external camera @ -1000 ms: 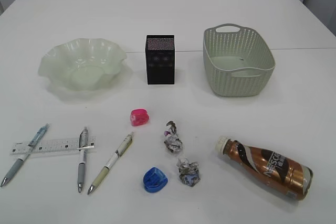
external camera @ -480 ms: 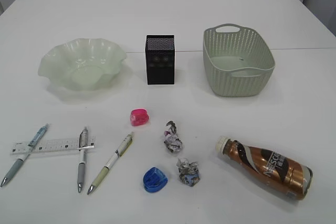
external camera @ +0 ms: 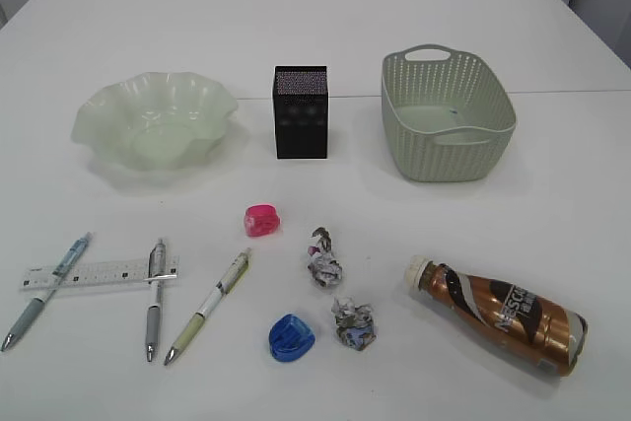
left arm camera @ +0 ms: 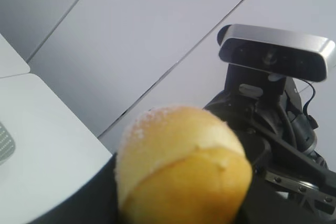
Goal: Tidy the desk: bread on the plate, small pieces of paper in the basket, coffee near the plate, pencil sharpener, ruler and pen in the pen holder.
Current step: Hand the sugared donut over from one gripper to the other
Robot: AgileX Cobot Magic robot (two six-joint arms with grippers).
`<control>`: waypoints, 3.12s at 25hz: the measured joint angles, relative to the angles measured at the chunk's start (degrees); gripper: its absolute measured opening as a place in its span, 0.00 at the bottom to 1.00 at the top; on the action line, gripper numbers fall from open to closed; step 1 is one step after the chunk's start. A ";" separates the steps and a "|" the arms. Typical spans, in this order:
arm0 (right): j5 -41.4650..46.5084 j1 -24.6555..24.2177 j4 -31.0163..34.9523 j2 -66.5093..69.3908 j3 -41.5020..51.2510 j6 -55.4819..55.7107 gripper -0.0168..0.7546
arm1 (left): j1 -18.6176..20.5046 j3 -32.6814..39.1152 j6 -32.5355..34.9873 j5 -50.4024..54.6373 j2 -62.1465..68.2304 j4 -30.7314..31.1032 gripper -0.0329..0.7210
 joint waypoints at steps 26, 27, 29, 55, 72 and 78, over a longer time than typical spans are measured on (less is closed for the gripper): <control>0.13 0.00 -1.55 -0.24 0.00 8.73 0.79 | 0.00 0.00 0.39 0.73 0.00 -1.36 0.39; 0.26 0.00 -1.55 -0.24 0.00 9.17 0.79 | 0.00 0.00 0.39 0.83 0.00 -1.36 0.39; 0.26 0.00 -1.55 -0.24 0.00 10.48 0.80 | 0.00 0.00 0.39 0.83 0.00 -1.36 0.39; 0.26 -2.54 -2.10 -3.21 0.00 13.14 0.78 | 2.47 0.00 0.39 3.49 0.02 -1.26 0.39; 1.55 -5.66 -44.89 -8.31 0.00 19.20 0.78 | 2.47 0.00 -3.11 -6.83 0.02 21.71 0.39; 1.55 -5.66 -55.19 -8.31 0.00 25.66 0.78 | 2.56 0.00 -10.22 -11.52 0.02 44.01 0.39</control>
